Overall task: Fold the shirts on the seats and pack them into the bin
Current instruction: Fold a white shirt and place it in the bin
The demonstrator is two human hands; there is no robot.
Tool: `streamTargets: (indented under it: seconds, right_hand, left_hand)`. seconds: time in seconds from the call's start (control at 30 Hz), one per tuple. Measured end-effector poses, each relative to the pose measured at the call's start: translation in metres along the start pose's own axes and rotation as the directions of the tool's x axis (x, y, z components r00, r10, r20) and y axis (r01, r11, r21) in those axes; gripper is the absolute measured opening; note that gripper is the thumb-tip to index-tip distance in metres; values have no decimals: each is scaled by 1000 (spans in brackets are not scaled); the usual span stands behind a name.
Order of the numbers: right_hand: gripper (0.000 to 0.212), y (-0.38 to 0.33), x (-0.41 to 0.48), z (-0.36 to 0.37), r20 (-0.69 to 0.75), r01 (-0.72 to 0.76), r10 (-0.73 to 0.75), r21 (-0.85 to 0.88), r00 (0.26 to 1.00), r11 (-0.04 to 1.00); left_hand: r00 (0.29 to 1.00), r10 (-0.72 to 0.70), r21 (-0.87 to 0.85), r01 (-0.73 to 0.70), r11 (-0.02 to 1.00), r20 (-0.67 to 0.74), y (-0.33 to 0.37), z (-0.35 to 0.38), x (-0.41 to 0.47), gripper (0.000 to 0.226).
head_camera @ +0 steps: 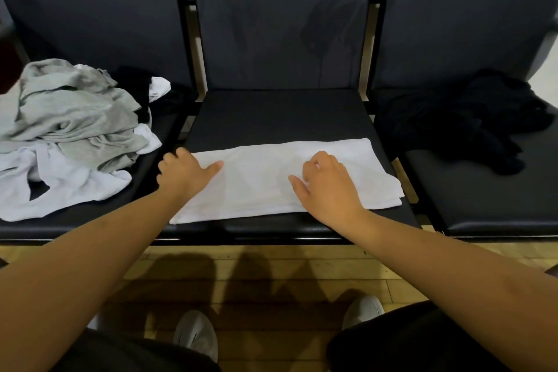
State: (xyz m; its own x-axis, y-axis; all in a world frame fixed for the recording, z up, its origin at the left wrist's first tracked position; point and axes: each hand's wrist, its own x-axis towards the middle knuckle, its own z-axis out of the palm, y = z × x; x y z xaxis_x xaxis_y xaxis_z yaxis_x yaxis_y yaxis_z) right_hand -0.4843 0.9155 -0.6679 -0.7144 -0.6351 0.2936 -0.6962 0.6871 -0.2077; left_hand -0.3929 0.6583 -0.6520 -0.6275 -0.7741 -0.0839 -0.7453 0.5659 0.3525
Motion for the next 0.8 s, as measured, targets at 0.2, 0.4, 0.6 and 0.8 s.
streamTargets:
  seconds: [0.2, 0.4, 0.6, 0.8]
  right_hand:
    - [79, -15, -5, 21, 382, -164, 194, -109, 904, 980]
    - [79, -5, -4, 20, 432, -158, 225, -185, 874, 970]
    - [78, -8, 1, 20, 438, -190, 263, -204, 860, 960]
    - [80, -26, 9, 25, 461, -173, 247, -198, 852, 965]
  left_hand:
    - [968, -26, 70, 8, 998, 249, 8, -2, 19, 94]
    - [963, 53, -225, 7, 974, 263, 9, -17, 20, 61]
    - [908, -34, -308, 176, 935, 417, -19, -35, 20, 66]
    - [837, -44, -473, 351, 808, 545, -35, -53, 10, 36]
